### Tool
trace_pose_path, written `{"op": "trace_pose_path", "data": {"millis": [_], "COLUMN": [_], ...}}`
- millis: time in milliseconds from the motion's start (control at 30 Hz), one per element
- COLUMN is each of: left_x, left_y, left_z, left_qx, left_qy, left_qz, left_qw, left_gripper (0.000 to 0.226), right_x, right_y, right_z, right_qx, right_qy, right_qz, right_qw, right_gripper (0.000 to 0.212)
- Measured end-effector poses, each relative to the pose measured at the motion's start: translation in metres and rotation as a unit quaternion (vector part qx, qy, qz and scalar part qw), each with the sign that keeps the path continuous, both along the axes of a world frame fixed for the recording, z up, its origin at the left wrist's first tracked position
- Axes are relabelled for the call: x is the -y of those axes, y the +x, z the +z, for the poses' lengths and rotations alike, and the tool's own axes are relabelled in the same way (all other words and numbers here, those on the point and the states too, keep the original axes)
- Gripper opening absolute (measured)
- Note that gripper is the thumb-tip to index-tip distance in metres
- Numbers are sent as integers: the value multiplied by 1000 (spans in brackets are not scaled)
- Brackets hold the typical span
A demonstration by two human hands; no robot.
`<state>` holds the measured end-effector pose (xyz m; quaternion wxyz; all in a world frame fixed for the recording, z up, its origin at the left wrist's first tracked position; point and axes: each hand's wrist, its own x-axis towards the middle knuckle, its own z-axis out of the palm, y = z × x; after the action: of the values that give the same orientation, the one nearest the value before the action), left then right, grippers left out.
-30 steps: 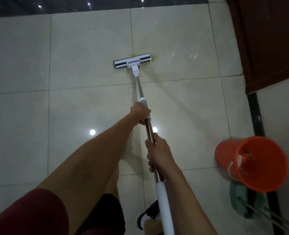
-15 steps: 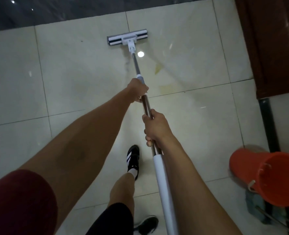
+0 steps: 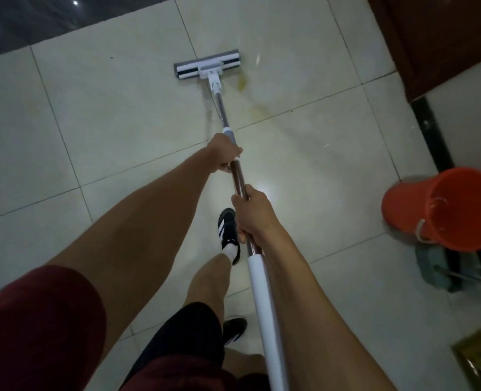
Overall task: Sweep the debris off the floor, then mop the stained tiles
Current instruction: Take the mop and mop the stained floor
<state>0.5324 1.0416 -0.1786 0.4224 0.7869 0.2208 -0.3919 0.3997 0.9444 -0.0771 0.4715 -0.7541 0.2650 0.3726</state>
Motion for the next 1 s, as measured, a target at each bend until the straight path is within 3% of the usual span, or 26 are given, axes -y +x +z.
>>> {"op": "trace_pose_path", "data": {"millis": [167, 333, 467, 1000], "left_x": [25, 46, 55, 69], "left_y": [-118, -237, -298, -252], "left_z": [7, 14, 24, 18], "left_qx": [-17, -30, -39, -28], "left_qy": [-30, -46, -49, -20], "left_qz": [20, -10, -32, 6], "left_qw": [999, 998, 998, 999], "left_gripper": [27, 28, 16, 17], "right_x": [14, 25, 27, 38], "right_y": [-125, -251, -316, -266], "right_z": [4, 16, 29, 25], "right_qx": [-5, -27, -35, -25], "right_qy": [-5, 23, 35, 33], "right_qz": [-27, -98, -142, -162], "right_qw": [1000, 995, 989, 986], "right_gripper": [25, 12, 8, 12]}}
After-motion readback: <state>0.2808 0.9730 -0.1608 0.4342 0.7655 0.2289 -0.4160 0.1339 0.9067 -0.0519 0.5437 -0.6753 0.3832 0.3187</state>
